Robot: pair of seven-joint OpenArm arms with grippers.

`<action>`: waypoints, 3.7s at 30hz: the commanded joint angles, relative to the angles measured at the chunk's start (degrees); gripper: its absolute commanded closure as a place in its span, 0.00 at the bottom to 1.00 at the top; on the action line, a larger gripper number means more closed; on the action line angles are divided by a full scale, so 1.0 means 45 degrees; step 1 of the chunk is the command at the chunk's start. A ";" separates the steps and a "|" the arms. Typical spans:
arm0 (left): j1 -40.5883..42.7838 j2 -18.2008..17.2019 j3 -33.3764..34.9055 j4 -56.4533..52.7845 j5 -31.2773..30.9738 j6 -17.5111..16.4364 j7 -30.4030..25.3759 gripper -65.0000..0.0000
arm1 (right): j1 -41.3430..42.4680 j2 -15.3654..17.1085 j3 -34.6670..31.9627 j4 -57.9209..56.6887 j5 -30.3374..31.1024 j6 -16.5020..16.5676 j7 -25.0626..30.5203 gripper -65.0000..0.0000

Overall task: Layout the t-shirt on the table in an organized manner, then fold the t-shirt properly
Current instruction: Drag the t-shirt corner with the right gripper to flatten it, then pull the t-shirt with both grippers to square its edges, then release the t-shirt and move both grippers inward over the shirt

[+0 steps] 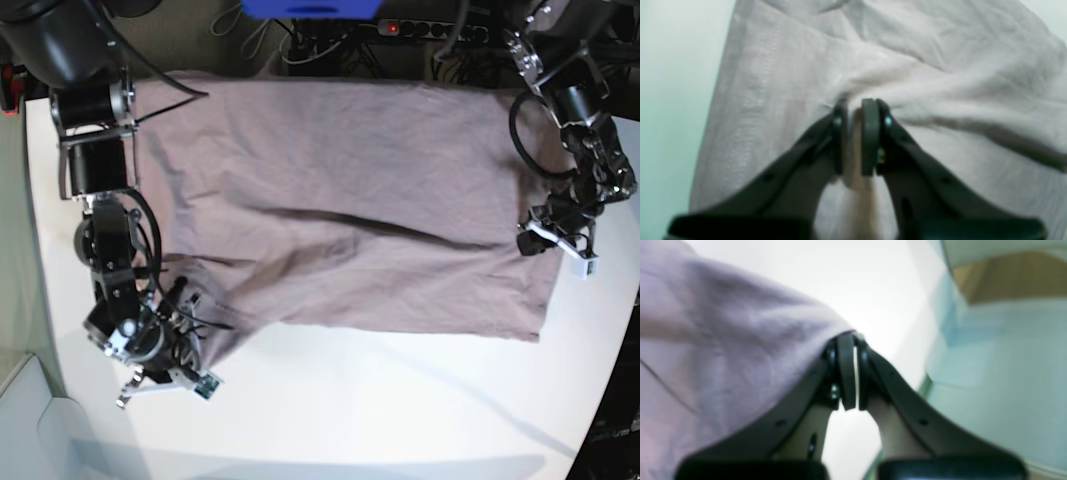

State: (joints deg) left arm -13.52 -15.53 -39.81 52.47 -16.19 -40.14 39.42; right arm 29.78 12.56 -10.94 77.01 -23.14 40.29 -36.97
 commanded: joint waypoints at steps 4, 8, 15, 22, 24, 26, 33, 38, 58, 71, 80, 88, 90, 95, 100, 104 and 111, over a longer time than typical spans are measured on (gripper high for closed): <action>-0.0014 -0.0212 -0.0012 0.0150 0.0168 0.0031 0.0237 0.88 | 0.1148 -0.0046 0.0077 -0.1261 -0.0065 -0.0065 0.1075 1.00; 0.0083 -0.0212 -0.0012 0.0170 0.0168 0.0031 0.0217 0.88 | 0.2105 -0.0065 0.0057 -0.3214 -0.0085 -0.0778 0.2228 0.97; 0.0279 -0.0271 -0.0012 0.0189 0.0168 0.0031 0.0237 0.88 | 0.3199 -0.0085 0.0077 -0.5246 -0.0046 -0.5975 0.4709 0.67; 0.0396 -0.0290 -0.0012 0.0189 0.0168 0.0031 0.0197 0.88 | 0.2906 -0.0143 0.0096 -0.4386 -0.0007 -0.8671 0.3635 0.51; 0.0318 -0.0310 -0.0012 0.0209 0.0149 0.0031 0.0237 0.88 | 0.2300 -0.0358 0.0077 -0.3468 0.0013 -0.8319 0.2560 0.51; 0.0259 -0.0310 -0.0012 0.0521 0.0129 0.0031 0.0276 0.88 | 0.1597 -0.0475 0.0077 -0.2530 -0.0026 -0.7186 0.1583 0.51; 0.0005 -0.0271 -0.0051 0.3080 -0.0144 0.0031 0.1292 0.88 | -0.1646 -0.1101 0.0096 0.1768 -0.0007 -0.5037 -0.0956 0.51; -0.1089 -0.0212 0.0105 0.2944 -0.0555 0.0031 0.1409 0.88 | -0.3599 -0.1433 0.0077 0.3936 0.0033 -0.4334 -0.1621 0.51; -0.2573 0.0101 0.0105 -0.2058 0.2376 0.0031 -0.0877 0.88 | -0.3932 -0.3562 0.3867 0.1299 0.0033 -0.2341 -0.1542 1.00; -0.3843 0.0159 0.0105 -0.4421 0.4232 0.0031 -0.2635 0.88 | -0.0513 -0.2077 0.4160 -0.5891 0.0013 -0.2497 0.1056 1.00; -0.5680 0.0081 0.0105 -0.4988 0.4720 0.1252 -0.3280 0.75 | 0.3160 -0.0456 0.5371 -0.9387 0.0013 -0.3924 0.2834 1.00; -0.5426 -0.0212 -0.0012 -0.1061 0.3392 0.1233 0.0998 0.75 | 0.2691 -0.0671 0.5332 -0.5773 0.0033 -0.3884 0.0587 1.00; -0.4468 -0.0212 0.0085 0.0678 0.2434 0.1233 0.1936 0.75 | 0.2086 -0.1179 0.5273 -0.4074 0.0013 -0.3884 -0.0175 1.00; -0.2046 -0.0075 0.0105 0.4057 0.1067 0.1233 0.3519 0.75 | -0.0122 -0.2390 0.5254 0.0185 -0.0007 -0.3357 -0.2089 1.00; -0.0210 0.0101 0.0632 0.4174 0.0637 0.1233 0.3304 0.75 | -0.2232 -0.3640 0.5234 0.2666 0.0033 -0.3162 -0.3301 1.00; 0.0552 0.0452 0.1472 0.3823 0.0012 0.1233 0.2874 0.75 | -0.3404 -0.4148 0.5234 0.2725 0.0033 -0.3162 -0.3242 1.00; 0.0670 0.1077 0.1629 0.4917 -0.0867 0.1233 0.3616 0.75 | -0.4029 -0.4109 0.5254 0.1963 0.0033 -0.3162 -0.2832 1.00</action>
State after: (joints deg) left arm -9.13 -9.80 -32.38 73.19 -18.92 -34.48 57.17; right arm 10.68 -6.28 12.78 84.84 -23.14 25.87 -50.41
